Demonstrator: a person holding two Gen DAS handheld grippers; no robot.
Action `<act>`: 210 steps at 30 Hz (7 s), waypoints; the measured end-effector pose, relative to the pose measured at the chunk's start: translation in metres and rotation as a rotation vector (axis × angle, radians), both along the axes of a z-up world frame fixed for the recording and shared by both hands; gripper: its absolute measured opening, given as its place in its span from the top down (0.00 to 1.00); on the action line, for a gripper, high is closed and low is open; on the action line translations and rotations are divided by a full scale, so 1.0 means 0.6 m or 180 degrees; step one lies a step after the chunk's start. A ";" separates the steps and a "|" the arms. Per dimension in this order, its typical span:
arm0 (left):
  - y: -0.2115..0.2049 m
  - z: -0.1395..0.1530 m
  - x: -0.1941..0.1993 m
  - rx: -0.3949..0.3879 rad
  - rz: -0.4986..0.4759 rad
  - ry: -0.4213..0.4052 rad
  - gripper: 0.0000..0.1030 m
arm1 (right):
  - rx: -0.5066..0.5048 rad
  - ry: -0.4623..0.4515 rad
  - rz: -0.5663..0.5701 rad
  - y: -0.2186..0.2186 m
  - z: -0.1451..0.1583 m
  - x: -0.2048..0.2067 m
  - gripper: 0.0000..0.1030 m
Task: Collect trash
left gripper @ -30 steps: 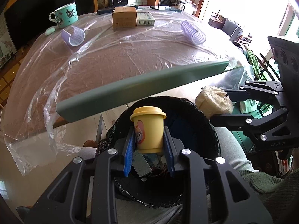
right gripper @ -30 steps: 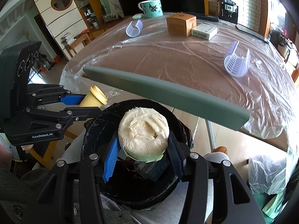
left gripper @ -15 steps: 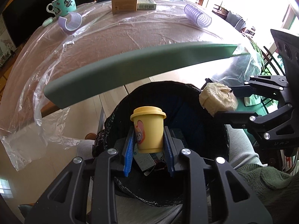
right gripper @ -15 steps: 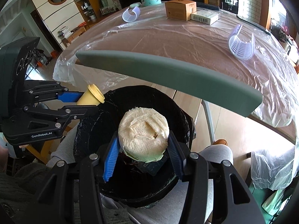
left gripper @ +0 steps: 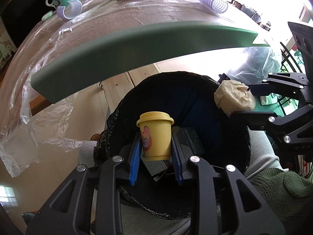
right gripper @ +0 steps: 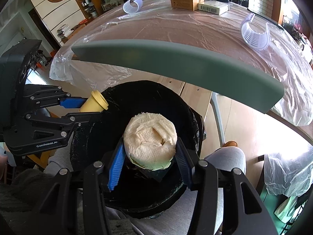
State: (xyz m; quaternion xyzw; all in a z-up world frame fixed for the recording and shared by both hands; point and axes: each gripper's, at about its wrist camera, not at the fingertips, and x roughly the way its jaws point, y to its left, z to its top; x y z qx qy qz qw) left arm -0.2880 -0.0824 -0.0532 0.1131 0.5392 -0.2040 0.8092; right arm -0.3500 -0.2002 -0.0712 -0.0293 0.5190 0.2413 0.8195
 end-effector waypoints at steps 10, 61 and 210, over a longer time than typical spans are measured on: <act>-0.005 -0.027 0.013 0.0099 0.0020 0.0082 0.70 | -0.0076 0.0053 0.0024 0.004 -0.018 0.002 0.52; 0.092 0.237 0.159 -0.0613 0.1022 -0.1128 0.01 | 0.0396 -0.1792 -0.1035 -0.048 0.279 0.143 0.04; 0.022 0.153 0.009 -0.0405 -0.0042 -0.0584 0.54 | 0.0504 -0.0480 -0.0170 -0.041 0.138 0.002 0.45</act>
